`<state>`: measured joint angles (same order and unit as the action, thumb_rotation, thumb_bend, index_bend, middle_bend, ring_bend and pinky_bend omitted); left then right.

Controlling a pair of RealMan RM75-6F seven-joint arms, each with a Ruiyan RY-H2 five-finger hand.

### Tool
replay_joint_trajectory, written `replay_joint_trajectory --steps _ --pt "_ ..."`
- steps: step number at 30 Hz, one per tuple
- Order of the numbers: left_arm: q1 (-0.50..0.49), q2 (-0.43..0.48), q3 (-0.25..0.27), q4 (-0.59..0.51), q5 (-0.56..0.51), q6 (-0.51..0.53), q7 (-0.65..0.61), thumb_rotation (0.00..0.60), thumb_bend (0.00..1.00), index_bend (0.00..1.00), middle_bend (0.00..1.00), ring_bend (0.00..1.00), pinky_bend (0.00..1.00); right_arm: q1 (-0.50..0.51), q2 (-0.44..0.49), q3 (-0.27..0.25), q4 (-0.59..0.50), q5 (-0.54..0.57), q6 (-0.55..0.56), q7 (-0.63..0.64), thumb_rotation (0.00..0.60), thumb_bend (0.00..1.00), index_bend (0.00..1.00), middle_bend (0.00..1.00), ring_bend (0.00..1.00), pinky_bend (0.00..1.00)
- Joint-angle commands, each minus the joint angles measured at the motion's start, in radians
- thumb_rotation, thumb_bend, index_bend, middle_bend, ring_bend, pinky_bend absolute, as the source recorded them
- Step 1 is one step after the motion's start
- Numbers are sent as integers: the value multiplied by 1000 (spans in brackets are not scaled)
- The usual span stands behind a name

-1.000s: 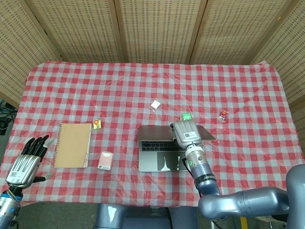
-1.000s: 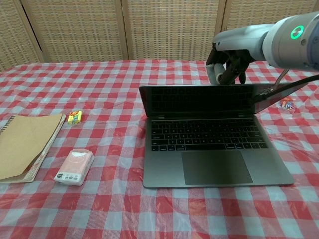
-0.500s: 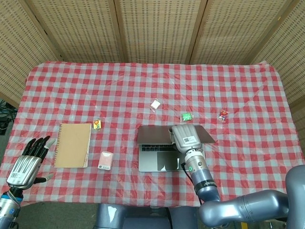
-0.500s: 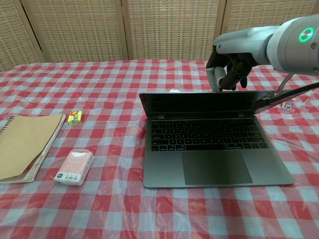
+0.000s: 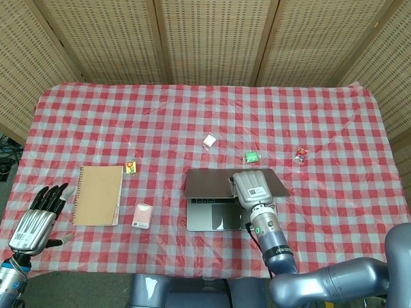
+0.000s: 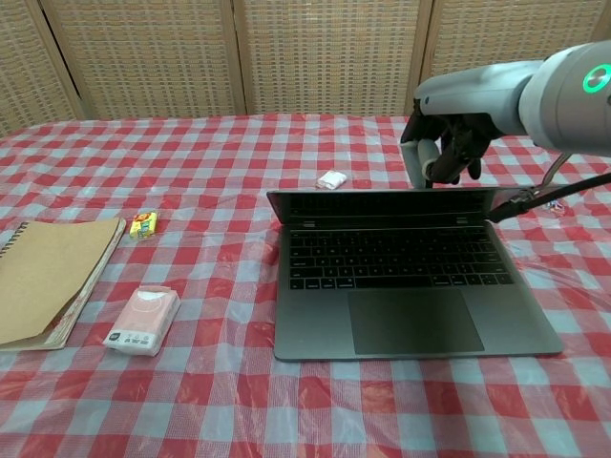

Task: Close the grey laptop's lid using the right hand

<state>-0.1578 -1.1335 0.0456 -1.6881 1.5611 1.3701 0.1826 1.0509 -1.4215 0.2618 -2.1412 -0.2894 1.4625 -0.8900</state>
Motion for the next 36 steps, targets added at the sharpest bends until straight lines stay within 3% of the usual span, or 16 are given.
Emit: replay_joint_trajectory --steps 1,20,36 --pt "1 2 0 -1 -1 0 0 600 0 0 0 0 0 -7 1 -4 -1 0 1 5 600 1000 621 547 526 530" --pt "8 17 3 -16 16 16 -2 600 0 0 0 0 0 -100 25 -57 -22 -50 -22 83 600 1000 621 546 526 530" --pt "14 30 10 -30 40 31 -9 600 0 0 0 0 0 -150 -9 -102 -7 -91 -19 108 600 1000 620 545 524 524"
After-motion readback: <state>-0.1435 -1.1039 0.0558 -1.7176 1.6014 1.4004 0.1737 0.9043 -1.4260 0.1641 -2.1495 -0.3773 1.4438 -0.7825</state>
